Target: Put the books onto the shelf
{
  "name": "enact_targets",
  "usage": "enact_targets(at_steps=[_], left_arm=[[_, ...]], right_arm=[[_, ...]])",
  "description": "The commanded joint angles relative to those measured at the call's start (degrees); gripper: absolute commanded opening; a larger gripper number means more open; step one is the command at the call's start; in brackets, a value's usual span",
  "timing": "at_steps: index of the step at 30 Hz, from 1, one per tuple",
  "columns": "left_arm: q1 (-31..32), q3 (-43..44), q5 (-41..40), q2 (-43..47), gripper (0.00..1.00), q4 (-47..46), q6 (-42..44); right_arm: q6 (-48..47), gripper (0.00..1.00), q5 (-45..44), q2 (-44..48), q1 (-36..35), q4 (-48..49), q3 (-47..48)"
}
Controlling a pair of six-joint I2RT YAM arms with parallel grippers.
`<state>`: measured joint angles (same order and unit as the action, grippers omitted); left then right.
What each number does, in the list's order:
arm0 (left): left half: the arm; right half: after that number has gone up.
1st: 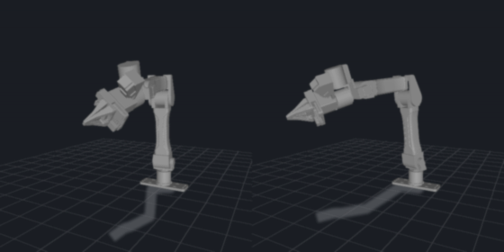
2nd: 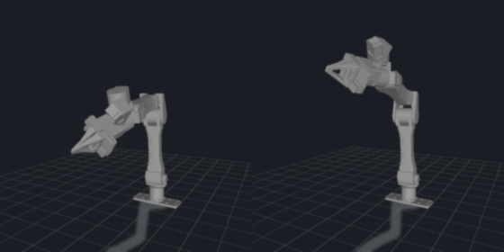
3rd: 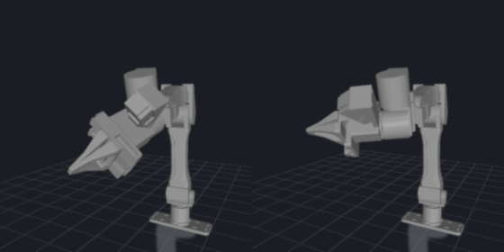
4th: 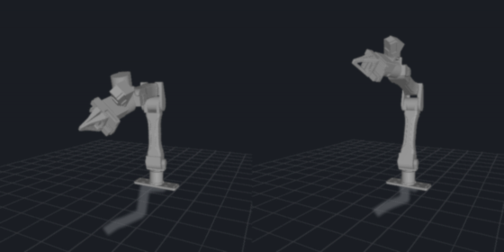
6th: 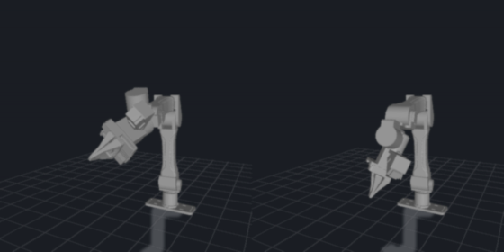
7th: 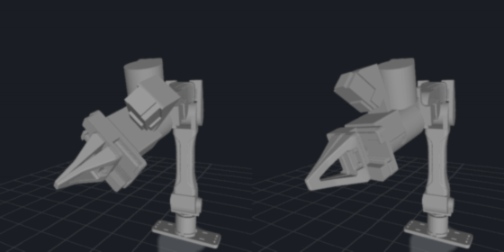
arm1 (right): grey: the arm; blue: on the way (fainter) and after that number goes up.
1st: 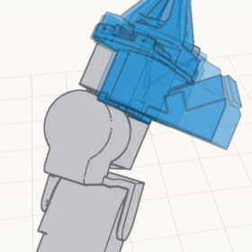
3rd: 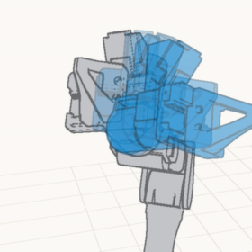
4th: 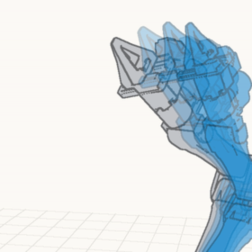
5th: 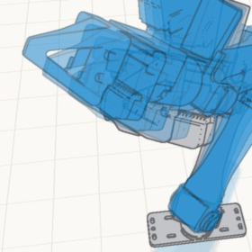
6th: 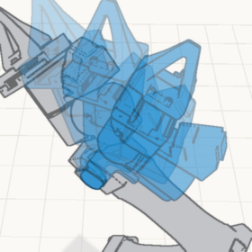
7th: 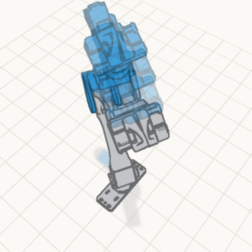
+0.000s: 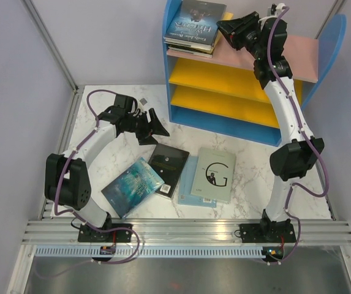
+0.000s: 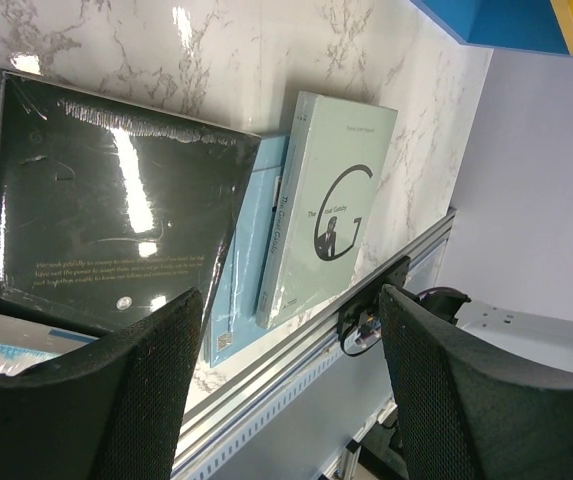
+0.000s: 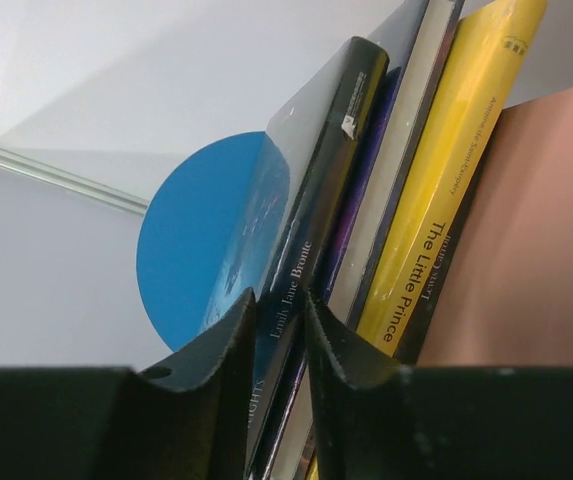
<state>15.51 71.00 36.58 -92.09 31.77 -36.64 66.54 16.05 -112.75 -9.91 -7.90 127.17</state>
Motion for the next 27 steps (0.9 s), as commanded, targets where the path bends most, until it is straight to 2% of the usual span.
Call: enact_targets(at_steps=[1,9,14,17,18,19,20,21,22,23,24,27], left_arm=[[-0.83,2.12,1.83,1.83,0.75,1.36,2.01],[-1.18,1.95,-0.01,3.85,0.75,2.42,3.60],[-1.27,2.30,-3.00,6.13,0.75,3.39,3.60],[-0.49,1.77,-3.97,8.24,0.75,3.39,3.86],[0.39,1.86,-4.14,8.51,0.75,3.47,4.29],[1.53,2.03,-5.28,8.95,0.76,3.65,4.73],[4.50,2.03,-6.07,9.04,0.76,3.74,5.26],[7.92,1.86,-7.73,9.04,0.76,3.74,5.27],[7.96,1.86,-7.75,9.04,0.76,3.74,5.27],[11.27,1.25,-9.05,8.78,0.76,3.74,4.92],[12.87,0.98,-9.68,8.51,0.76,3.74,4.57],[17.88,-0.33,-11.53,6.76,0.76,3.74,4.21]], right_arm=[[-2.38,0.33,0.12,1.56,-0.38,-0.27,0.45],[-11.24,0.49,2.31,12.79,5.07,-2.29,-4.90],[-17.58,0.70,2.05,24.47,5.69,-6.59,-11.06],[-20.91,0.81,2.66,30.99,5.61,-8.88,-18.61],[-21.62,0.83,3.88,35.71,5.61,-9.32,-23.59],[-22.50,0.98,4.42,38.02,5.61,-11.24,-26.08],[-24.08,0.98,4.95,40.48,5.52,-12.39,-28.71],[-25.40,0.98,5.56,48.07,5.34,-15.01,-34.48],[-25.41,0.98,5.65,48.15,5.34,-16.26,-37.58],[-25.93,0.98,5.57,50.59,5.25,-17.66,-40.66],[-26.55,0.98,5.57,55.22,5.08,-19.07,-46.26],[-27.69,0.98,5.04,62.01,4.99,-26.62,-55.32]])
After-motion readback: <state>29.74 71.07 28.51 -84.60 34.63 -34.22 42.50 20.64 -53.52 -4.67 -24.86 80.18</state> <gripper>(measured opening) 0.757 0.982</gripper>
